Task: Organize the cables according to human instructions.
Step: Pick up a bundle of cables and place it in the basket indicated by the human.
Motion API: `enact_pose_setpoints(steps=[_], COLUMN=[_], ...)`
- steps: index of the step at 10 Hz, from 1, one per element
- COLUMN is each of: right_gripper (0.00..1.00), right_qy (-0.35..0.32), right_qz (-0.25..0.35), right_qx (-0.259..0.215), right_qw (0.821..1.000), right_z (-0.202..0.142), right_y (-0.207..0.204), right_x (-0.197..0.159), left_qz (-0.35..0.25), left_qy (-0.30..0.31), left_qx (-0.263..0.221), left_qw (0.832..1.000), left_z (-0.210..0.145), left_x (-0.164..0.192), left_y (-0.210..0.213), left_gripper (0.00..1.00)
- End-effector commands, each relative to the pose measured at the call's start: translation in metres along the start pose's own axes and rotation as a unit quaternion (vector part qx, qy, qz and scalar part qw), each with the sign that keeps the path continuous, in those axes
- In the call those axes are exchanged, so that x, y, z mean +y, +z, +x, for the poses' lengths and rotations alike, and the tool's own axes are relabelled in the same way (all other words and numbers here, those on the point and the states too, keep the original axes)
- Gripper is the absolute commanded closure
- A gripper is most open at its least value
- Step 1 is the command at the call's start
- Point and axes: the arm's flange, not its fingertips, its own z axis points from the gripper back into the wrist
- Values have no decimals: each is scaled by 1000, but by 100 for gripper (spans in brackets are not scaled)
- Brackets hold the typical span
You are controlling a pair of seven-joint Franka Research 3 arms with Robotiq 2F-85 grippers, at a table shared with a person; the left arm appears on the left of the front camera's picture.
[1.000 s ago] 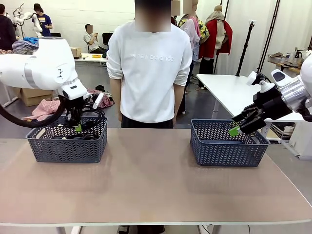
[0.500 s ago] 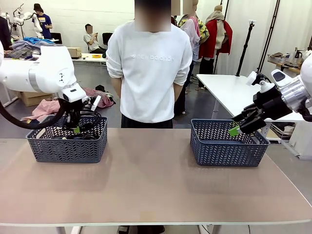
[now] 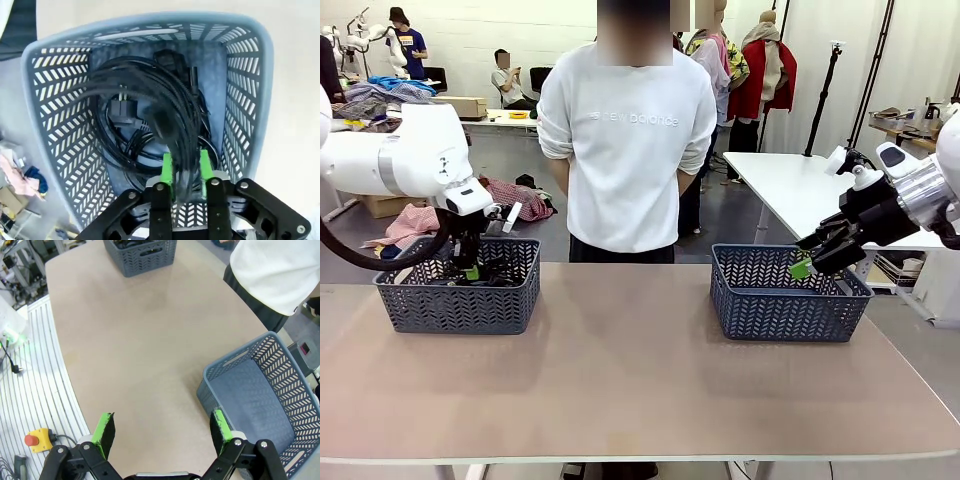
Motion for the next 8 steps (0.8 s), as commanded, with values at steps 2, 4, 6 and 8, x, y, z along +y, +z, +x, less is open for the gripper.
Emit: enact_pose_setpoints(steps=[2,4,6,8], right_gripper=[0,0,0,0], right_qy=[8,8,8,8], right_qz=[8,8,8,8], right_qx=[-17,-17,-17,-17], right_qw=[1000,1000,1000,1000], right_z=[0,0,0,0], right_y=[-2,-2,-2,-2], right_x=[-2,-2,-2,-2], left_qz=[11,0,-24,-34], left_qy=[41,45,48,46], left_qx=[-13,-24,-25,-26], left_qw=[999,999,998,998], left_z=[-5,-4,-3,-3], left_x=[3,5,6,6], left_y=[13,21,26,28], left_gripper=[63,44,24,4])
